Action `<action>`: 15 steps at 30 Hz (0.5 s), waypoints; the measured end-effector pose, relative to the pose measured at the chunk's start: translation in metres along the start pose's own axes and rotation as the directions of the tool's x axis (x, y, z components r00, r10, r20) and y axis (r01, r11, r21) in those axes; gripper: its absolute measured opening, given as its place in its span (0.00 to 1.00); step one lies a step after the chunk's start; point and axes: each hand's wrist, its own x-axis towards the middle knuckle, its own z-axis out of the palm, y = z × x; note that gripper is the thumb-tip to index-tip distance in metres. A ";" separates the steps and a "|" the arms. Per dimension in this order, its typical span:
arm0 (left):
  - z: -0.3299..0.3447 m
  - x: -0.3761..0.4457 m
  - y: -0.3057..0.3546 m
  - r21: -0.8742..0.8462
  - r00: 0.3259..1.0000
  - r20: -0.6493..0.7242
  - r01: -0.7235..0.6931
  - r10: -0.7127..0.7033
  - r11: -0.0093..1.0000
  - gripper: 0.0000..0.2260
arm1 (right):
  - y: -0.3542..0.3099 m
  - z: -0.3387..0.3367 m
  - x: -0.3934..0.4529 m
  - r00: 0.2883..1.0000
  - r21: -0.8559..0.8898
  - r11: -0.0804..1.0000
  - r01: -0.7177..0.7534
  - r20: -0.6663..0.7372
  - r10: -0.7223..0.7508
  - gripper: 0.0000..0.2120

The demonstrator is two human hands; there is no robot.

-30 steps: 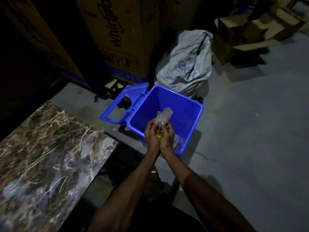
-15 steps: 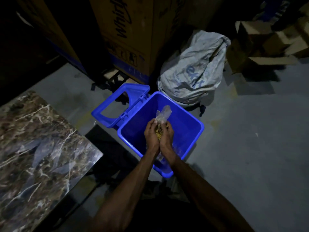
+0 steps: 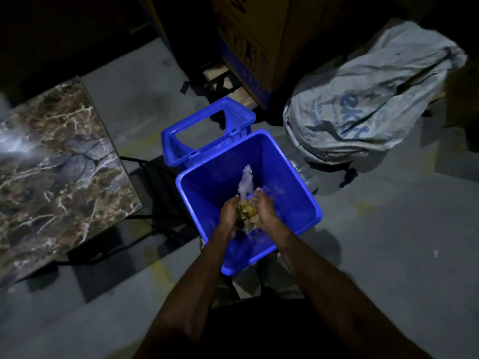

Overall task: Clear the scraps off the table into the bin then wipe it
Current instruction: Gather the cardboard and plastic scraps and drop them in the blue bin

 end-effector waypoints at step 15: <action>0.003 0.001 -0.005 -0.174 0.988 -0.148 -0.059 0.033 0.983 0.17 | -0.015 -0.018 0.013 0.994 -0.036 0.999 0.005 0.107 -0.002 0.23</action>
